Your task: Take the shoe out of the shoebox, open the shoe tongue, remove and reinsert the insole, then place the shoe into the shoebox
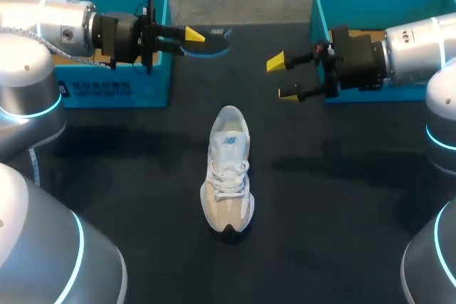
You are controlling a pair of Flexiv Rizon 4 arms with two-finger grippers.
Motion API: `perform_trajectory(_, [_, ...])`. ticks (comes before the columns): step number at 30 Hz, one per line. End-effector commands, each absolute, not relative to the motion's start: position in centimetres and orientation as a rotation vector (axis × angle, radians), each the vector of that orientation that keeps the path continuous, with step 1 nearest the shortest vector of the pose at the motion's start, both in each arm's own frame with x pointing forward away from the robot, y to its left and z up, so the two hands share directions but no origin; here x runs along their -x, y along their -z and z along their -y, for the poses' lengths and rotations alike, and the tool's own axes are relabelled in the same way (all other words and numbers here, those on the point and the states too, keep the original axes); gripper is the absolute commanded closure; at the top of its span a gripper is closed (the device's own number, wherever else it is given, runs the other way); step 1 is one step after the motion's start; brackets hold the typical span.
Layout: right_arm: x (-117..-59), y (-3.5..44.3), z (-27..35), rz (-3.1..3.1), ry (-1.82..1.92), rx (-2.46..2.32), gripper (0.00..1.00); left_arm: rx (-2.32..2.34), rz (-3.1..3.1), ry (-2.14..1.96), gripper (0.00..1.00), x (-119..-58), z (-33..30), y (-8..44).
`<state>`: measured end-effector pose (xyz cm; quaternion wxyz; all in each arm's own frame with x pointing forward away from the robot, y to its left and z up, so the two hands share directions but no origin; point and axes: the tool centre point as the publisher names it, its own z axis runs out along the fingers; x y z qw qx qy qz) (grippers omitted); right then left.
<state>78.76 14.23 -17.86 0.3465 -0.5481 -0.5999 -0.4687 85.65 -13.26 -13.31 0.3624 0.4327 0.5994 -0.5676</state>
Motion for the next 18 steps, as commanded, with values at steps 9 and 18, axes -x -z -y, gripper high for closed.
perform_trajectory(9, [-78.7, 17.9, -14.3, 1.556, 1.218, 1.423, 0.00, -1.395, -1.136, 1.102, 1.00, -85.3, 14.3, 14.7])
perform_trajectory(18, [-78.7, 17.9, -14.3, 1.556, 1.218, 1.423, 0.00, -1.367, -1.109, 0.964, 1.00, -85.6, 14.8, 15.0])
